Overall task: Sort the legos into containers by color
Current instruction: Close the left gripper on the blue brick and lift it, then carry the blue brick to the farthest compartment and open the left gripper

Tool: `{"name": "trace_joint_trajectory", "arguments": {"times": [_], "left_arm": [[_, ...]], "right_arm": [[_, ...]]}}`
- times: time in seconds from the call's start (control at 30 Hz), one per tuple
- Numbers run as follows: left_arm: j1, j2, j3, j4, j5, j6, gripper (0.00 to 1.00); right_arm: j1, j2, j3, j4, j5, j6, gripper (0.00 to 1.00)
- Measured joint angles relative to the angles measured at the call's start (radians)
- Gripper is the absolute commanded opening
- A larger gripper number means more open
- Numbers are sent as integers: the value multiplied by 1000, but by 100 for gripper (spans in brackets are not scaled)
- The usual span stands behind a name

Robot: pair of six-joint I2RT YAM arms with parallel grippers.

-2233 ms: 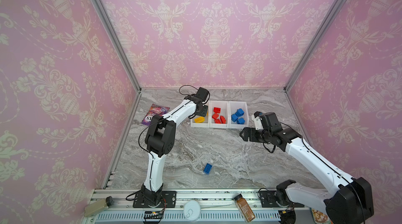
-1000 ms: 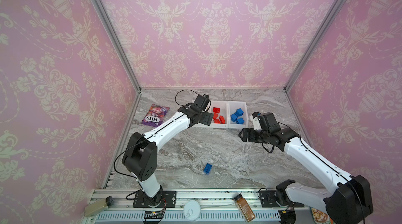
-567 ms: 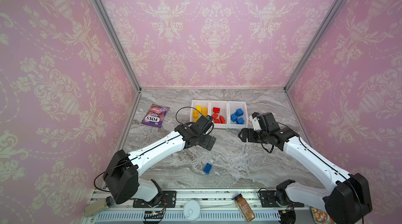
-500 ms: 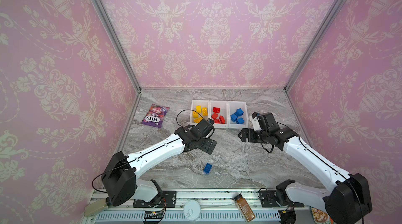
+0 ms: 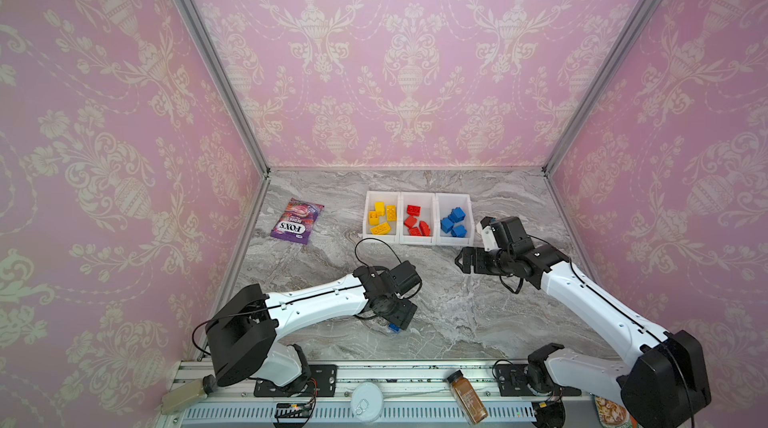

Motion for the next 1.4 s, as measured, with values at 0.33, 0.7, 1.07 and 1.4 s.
{"name": "trace_joint_trajectory", "arguments": {"times": [0.33,0.7,1.07,1.4], "left_arm": [[-14,74,-3,14,28,-24,73],[-14,114,-6,45,38,-37,55],[-14,133,-3,37,37,-52,33],[6,131,56,42,1,-47,30]], "right_arm": [[-8,-1,-6,1,-15,-3,97],[-22,-1,-9,0,-26,-5,97],[-30,-3,-14,3,-33,-6,97],[-48,-26,-40,3,-33,-6,97]]}}
